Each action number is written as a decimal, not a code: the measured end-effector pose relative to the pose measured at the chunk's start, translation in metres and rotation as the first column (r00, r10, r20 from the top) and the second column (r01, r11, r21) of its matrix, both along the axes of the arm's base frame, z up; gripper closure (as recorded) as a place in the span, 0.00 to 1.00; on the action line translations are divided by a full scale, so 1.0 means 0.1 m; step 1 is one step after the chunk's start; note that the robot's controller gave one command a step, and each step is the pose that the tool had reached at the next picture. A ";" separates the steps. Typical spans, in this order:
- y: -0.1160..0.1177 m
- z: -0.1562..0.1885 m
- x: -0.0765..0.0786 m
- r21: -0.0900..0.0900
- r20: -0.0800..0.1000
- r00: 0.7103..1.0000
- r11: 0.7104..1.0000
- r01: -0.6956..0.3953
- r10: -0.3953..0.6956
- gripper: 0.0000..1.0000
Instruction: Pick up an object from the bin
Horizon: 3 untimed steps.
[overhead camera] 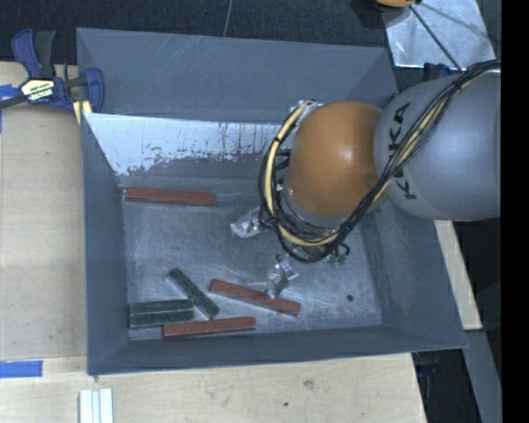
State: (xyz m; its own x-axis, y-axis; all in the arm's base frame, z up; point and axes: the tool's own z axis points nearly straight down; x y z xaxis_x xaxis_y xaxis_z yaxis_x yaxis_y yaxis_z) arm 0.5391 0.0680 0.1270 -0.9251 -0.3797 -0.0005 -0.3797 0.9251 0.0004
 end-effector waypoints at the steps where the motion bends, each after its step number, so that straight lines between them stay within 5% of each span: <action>1: 0.02 0.00 -0.01 0.000 0.000 1.000 1.000 -0.001 0.001 0.00; 2: 0.25 -0.47 -0.54 -0.013 -0.011 1.000 1.000 0.004 -0.004 1.00; 3: 0.25 -0.47 -0.54 -0.013 -0.011 1.000 1.000 0.004 -0.004 1.00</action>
Offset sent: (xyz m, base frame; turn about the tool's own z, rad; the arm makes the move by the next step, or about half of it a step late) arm -0.0563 0.0302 -0.0560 0.0018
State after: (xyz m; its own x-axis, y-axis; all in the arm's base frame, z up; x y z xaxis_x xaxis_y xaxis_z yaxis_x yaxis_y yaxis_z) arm 0.4851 0.0928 0.0800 -0.9265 -0.3761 0.0145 -0.3762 0.9265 -0.0073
